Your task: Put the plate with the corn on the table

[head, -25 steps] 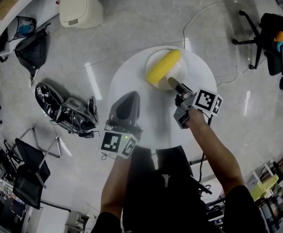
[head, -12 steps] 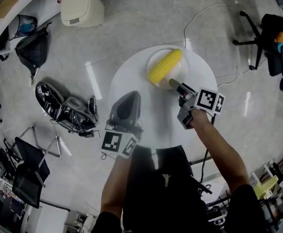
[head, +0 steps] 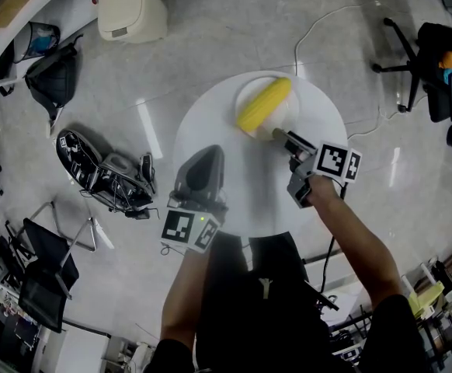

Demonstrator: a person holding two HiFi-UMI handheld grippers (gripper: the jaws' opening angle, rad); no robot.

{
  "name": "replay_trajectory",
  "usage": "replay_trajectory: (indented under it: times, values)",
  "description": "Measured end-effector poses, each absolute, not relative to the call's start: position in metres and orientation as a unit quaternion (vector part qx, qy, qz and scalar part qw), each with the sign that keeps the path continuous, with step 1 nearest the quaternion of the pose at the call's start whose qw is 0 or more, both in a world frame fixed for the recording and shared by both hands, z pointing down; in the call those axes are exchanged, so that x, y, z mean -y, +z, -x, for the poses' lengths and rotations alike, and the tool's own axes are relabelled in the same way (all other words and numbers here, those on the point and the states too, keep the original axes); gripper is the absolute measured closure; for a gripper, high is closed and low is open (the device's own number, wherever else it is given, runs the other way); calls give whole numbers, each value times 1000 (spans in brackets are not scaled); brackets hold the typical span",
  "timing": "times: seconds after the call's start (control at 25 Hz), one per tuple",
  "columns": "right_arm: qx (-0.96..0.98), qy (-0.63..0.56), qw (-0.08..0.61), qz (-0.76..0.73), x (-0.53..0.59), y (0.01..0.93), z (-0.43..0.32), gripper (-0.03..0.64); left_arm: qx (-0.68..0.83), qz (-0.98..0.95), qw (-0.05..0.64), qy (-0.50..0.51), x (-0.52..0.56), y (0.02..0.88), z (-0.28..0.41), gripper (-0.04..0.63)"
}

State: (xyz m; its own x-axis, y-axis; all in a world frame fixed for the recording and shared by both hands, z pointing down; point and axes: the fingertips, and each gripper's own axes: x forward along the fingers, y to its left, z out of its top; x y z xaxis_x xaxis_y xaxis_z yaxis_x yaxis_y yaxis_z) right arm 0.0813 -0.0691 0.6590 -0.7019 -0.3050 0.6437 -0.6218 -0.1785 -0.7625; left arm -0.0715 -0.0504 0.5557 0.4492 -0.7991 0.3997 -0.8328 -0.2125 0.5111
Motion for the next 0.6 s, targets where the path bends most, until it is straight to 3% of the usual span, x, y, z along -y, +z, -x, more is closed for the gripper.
replay_trajectory:
  times: [0.6]
  values:
    - [627, 673, 116, -374, 60, 661, -94, 385, 524, -778, 346, 23, 41, 557, 67, 592]
